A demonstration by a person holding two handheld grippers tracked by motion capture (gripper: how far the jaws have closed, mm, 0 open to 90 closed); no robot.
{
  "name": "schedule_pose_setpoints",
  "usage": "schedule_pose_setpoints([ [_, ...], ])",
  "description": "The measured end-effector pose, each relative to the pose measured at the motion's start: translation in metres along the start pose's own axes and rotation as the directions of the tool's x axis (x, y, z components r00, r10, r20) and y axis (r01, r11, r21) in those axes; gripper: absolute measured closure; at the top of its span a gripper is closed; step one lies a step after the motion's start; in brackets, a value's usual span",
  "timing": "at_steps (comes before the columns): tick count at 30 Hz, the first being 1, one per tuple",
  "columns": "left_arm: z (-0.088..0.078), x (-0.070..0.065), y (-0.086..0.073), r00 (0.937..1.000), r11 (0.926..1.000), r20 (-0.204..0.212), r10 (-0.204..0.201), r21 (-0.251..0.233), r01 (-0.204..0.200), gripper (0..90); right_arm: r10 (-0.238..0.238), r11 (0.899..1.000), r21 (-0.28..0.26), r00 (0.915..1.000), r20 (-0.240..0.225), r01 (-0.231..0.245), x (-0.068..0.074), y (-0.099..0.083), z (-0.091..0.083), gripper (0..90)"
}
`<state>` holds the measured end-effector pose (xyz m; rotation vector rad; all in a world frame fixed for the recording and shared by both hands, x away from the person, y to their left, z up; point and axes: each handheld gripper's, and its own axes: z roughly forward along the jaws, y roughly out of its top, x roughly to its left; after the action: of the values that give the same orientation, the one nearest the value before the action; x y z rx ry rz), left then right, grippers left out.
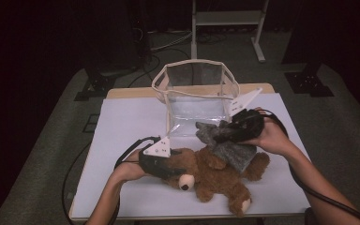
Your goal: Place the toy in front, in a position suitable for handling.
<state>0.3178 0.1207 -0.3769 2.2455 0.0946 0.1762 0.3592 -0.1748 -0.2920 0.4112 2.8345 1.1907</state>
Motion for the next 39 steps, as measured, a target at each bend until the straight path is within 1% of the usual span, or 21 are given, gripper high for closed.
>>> schedule_pose_setpoints([
  [2,0.000,0.000,0.000,1.0000,1.0000,-0.001,0.007,0.006,-0.007,44.0,-0.005,0.999,0.035,0.9996,-0.028,0.006,-0.001,0.003,0.016,77.0],
  [4,0.000,0.000,0.000,1.0000,1.0000,0.001,0.003,0.001,-0.003,43.9,0.004,0.997,0.071,0.9987,-0.052,0.000,0.000,-0.002,0.029,77.0],
  [7,0.000,0.000,-0.001,1.0000,1.0000,0.001,0.008,0.005,-0.008,43.6,0.021,0.996,0.089,0.9970,-0.074,-0.015,0.000,-0.011,0.037,77.0],
  [11,0.000,-0.001,-0.001,1.0000,1.0000,0.002,0.010,0.002,-0.010,43.4,0.050,0.996,0.076,0.9957,-0.078,-0.044,-0.001,-0.027,0.037,77.0],
  [16,-0.001,-0.001,-0.002,1.0000,1.0000,0.006,0.007,-0.003,-0.007,43.3,0.069,0.996,0.051,0.9963,-0.052,-0.066,0.000,-0.047,0.026,77.0],
  [18,-0.001,-0.001,-0.002,1.0000,1.0000,0.008,0.006,-0.004,-0.006,43.2,0.081,0.996,0.041,0.9958,-0.043,-0.080,0.002,-0.056,0.021,77.0],
  [21,-0.001,-0.001,-0.002,1.0000,1.0000,0.008,0.004,-0.006,-0.004,43.1,0.110,0.994,0.029,0.9937,-0.021,-0.110,0.003,-0.074,0.009,77.0],
  [23,-0.001,-0.001,-0.002,0.9999,1.0000,0.010,0.007,-0.005,-0.007,43.0,0.138,0.990,0.024,0.9904,-0.011,-0.138,0.005,-0.087,0.002,77.0],
  [27,-0.001,-0.001,-0.002,0.9999,0.9999,0.011,0.009,-0.007,-0.009,42.8,0.182,0.983,-0.002,0.9833,-0.001,-0.182,0.007,-0.112,-0.009,77.0],
  [32,-0.001,-0.002,-0.002,0.9999,0.9999,0.011,0.007,-0.008,-0.007,42.8,0.227,0.974,-0.020,0.9739,0.007,-0.227,0.008,-0.135,-0.018,77.0],
  [34,-0.001,-0.001,-0.002,0.9999,1.0000,0.011,0.007,-0.007,-0.006,42.8,0.234,0.972,-0.032,0.9722,0.007,-0.234,0.007,-0.137,-0.022,77.0],
  [35,-0.001,-0.001,-0.002,0.9999,1.0000,0.009,0.005,-0.007,-0.005,42.8,0.230,0.973,-0.036,0.9732,0.013,-0.229,0.007,-0.134,-0.025,77.0],
  [37,-0.001,-0.001,-0.002,0.9999,1.0000,0.009,0.004,-0.008,-0.004,42.8,0.207,0.977,-0.048,0.9781,0.018,-0.206,0.008,-0.124,-0.033,77.0],
  [39,-0.001,-0.001,-0.002,1.0000,1.0000,0.008,0.005,-0.006,-0.005,42.8,0.175,0.983,-0.057,0.9843,0.024,-0.173,0.008,-0.108,-0.039,77.0],
])
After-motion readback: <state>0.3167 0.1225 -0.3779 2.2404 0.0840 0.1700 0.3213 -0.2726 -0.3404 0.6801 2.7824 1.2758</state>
